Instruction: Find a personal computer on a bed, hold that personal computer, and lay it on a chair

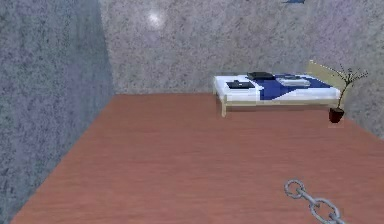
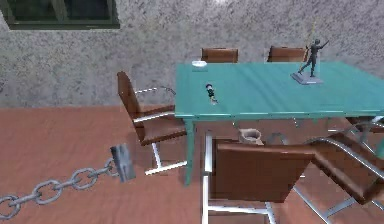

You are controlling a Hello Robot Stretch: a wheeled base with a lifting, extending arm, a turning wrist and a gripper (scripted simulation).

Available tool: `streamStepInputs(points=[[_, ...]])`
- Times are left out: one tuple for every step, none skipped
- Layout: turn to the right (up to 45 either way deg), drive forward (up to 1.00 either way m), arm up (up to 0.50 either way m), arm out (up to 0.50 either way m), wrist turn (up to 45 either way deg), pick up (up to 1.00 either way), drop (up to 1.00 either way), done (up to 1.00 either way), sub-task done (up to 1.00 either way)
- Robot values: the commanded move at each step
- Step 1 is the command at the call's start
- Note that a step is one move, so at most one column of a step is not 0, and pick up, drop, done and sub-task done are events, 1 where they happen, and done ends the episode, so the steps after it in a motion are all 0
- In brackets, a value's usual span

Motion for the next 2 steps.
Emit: streamStepInputs(points=[[0.0, 1.00, 0.00, 0.00, 0.0, 0.00, 0.00, 0.00, 0.00], [3.0, 0.00, 0.00, 0.00, 0.0, 0.00, 0.00, 0.00, 0.00]])
